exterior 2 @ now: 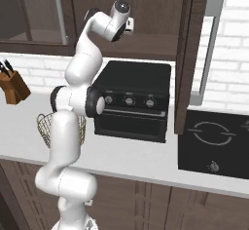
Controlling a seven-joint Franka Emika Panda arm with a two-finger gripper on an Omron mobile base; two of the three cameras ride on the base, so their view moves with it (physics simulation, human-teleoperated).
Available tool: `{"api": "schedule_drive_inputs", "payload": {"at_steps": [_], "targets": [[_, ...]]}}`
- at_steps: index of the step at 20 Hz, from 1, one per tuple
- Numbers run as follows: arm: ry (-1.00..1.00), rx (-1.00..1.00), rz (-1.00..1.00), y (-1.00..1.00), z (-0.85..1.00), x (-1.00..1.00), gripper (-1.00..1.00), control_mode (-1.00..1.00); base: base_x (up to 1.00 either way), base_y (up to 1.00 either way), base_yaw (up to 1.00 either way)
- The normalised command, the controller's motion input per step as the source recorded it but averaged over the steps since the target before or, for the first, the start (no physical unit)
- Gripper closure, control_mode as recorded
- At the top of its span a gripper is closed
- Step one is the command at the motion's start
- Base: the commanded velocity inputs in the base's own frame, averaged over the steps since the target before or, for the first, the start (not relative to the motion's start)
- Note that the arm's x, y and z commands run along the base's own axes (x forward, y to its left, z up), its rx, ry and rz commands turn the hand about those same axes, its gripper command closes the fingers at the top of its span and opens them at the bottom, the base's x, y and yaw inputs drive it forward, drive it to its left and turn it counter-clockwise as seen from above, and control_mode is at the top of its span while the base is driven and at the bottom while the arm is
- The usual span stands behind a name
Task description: Open the cabinet, pick up the bread from the cabinet and place it in the basket. Then move the basket to the dining counter.
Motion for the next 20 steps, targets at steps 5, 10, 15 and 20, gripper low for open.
{"api": "schedule_drive_inputs", "payload": {"at_steps": [5, 10, 15, 20], "targets": [[0.00, 0.00, 0.00, 0.04, -0.14, 0.08, 1.00, -1.00, 0.00, 0.00, 0.00], [-0.10, 0.00, 0.00, -0.07, -0.13, -0.11, 1.00, -1.00, 0.00, 0.00, 0.00], [-0.24, 0.01, -0.01, -0.08, -0.17, -0.26, 1.00, -1.00, 0.00, 0.00, 0.00], [-0.20, 0.00, -0.04, 0.00, -0.13, -0.56, 1.00, -1.00, 0.00, 0.00, 0.00]]}}
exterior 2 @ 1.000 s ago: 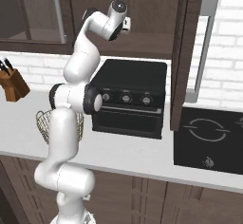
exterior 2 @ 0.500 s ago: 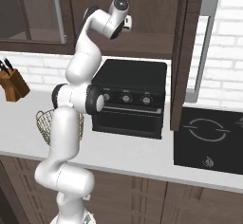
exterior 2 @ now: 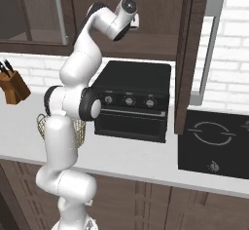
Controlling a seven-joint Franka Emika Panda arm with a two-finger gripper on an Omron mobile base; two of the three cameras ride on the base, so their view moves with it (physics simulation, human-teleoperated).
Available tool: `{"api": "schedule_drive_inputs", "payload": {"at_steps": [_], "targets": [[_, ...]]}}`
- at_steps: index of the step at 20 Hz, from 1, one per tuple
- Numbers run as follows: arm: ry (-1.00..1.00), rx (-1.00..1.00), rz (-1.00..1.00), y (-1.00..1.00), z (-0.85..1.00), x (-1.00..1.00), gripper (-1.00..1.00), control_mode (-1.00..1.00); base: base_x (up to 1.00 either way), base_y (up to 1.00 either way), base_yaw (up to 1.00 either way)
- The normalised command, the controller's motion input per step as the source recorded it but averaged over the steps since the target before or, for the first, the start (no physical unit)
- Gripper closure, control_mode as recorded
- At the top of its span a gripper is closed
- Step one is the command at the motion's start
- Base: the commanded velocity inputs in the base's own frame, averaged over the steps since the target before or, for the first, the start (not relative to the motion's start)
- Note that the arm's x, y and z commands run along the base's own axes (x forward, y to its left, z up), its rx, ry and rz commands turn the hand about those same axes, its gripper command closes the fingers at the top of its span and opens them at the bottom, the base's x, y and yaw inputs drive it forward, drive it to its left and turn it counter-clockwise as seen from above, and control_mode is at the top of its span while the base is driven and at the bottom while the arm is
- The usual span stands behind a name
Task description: Open the cabinet, pick up the bread from the cabinet and place it in the basket. Then move the basket to the dining counter.
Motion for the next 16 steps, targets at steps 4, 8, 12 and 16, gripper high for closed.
{"api": "schedule_drive_inputs", "payload": {"at_steps": [4, 8, 12, 16], "targets": [[-0.15, 0.00, -0.06, 0.00, -0.03, -0.89, 1.00, -1.00, 0.00, 0.00, 0.00], [-0.03, 0.00, -0.11, 0.00, 0.04, -0.99, 1.00, -1.00, 0.00, 0.00, 0.00], [0.00, 0.00, -0.15, 0.00, 0.23, -1.00, 1.00, -1.00, 0.00, 0.00, 0.00], [0.00, 0.00, -0.21, 0.00, 0.33, -1.00, 1.00, -1.00, 0.00, 0.00, 0.00]]}}
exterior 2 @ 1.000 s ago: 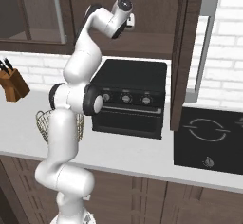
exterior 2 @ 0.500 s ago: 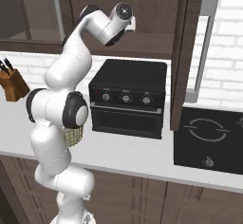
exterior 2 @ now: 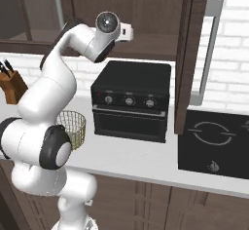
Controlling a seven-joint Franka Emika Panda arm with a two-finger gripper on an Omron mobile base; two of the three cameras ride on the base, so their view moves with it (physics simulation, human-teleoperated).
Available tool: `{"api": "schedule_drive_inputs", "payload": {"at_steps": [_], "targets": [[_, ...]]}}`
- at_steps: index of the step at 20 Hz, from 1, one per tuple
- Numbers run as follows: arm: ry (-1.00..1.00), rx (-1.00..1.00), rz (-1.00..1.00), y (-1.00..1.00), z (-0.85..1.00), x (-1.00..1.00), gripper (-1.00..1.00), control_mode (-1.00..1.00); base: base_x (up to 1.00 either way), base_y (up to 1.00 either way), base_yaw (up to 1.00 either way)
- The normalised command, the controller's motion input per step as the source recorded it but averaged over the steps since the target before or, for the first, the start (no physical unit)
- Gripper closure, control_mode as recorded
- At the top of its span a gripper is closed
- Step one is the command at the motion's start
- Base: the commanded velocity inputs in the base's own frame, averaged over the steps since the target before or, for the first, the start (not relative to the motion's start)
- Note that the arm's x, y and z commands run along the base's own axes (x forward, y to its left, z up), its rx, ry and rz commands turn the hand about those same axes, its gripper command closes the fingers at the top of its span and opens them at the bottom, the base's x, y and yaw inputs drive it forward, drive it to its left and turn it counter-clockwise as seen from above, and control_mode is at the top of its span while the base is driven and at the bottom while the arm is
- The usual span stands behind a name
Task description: Open the cabinet, pick up the bread from the cabinet and place it in the basket. Then move the basket to the dining counter.
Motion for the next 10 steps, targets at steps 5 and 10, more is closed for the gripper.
{"api": "schedule_drive_inputs", "payload": {"at_steps": [5, 10], "targets": [[0.00, 0.02, -0.20, 0.00, 0.42, -1.00, 1.00, -1.00, 0.00, 0.00, 0.00], [0.02, 0.02, -0.16, 0.00, 0.38, -1.00, 1.00, -1.00, 0.00, 0.00, 0.00]]}}
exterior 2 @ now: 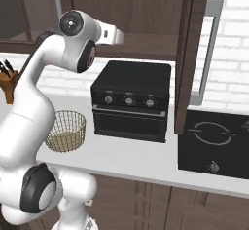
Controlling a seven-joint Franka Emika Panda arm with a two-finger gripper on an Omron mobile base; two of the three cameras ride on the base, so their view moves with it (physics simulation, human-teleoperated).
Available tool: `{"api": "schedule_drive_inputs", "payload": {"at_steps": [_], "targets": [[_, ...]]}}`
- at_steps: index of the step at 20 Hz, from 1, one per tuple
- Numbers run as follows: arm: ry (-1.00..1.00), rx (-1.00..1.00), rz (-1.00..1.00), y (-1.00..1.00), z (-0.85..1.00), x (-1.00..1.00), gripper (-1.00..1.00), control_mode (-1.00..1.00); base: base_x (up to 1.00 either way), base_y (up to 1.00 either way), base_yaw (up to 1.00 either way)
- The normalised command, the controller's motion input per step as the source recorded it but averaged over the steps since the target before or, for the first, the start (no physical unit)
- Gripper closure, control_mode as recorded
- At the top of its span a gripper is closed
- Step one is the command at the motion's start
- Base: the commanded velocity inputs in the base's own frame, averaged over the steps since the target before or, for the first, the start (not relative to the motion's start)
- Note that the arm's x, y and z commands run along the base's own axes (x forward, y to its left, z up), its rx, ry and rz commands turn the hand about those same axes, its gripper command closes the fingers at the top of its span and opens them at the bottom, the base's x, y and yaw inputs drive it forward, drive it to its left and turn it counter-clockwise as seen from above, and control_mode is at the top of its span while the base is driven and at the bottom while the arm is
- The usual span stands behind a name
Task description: Open the cabinet, pick up the bread from the cabinet and place it in the basket. Then move the basket to the dining counter.
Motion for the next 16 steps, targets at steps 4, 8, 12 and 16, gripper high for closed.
{"api": "schedule_drive_inputs", "payload": {"at_steps": [4, 8, 12, 16], "targets": [[0.05, 0.08, -0.13, 0.00, 0.29, -1.00, 1.00, -1.00, 0.00, 0.00, 0.00], [0.10, 0.09, -0.08, 0.00, 0.06, -1.00, 1.00, -1.00, 0.00, 0.00, 0.00], [0.16, 0.04, -0.08, 0.17, 0.00, -1.00, 1.00, -1.00, 0.00, 0.00, 0.00], [0.19, 0.04, -0.03, 0.23, 0.00, -1.00, 1.00, -1.00, 0.00, 0.00, 0.00]]}}
